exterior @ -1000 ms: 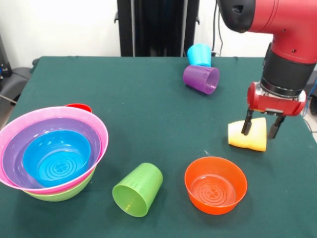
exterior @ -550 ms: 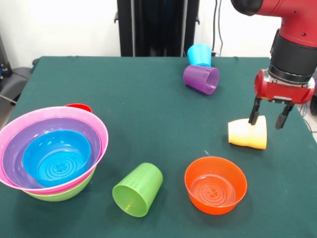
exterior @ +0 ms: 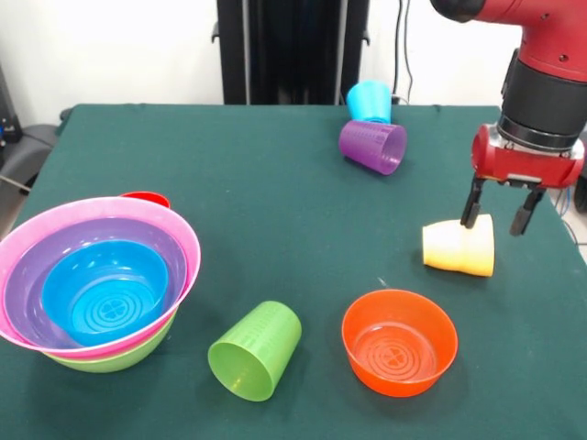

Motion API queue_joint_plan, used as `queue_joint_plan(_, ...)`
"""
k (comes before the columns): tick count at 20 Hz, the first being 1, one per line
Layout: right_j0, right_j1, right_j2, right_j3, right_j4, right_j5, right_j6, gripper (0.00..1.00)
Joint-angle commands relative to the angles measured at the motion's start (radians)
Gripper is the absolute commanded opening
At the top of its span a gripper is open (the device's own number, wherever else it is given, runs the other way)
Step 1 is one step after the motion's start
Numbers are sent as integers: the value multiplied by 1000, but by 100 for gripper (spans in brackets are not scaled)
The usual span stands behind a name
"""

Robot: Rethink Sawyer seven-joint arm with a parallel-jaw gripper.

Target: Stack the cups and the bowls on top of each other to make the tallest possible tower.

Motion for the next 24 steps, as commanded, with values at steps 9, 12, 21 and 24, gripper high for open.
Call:
queue_joint_plan(9, 0, 2, 44, 103, 16, -49, 159, 100)
queue_joint_plan(12, 3, 12, 42, 101, 15, -61, 162, 100)
queue_joint_plan(21, -6, 59, 49, 69, 13, -98, 153, 100)
queue_joint_plan(24, 1, 72, 43, 52, 18, -99, 162, 100)
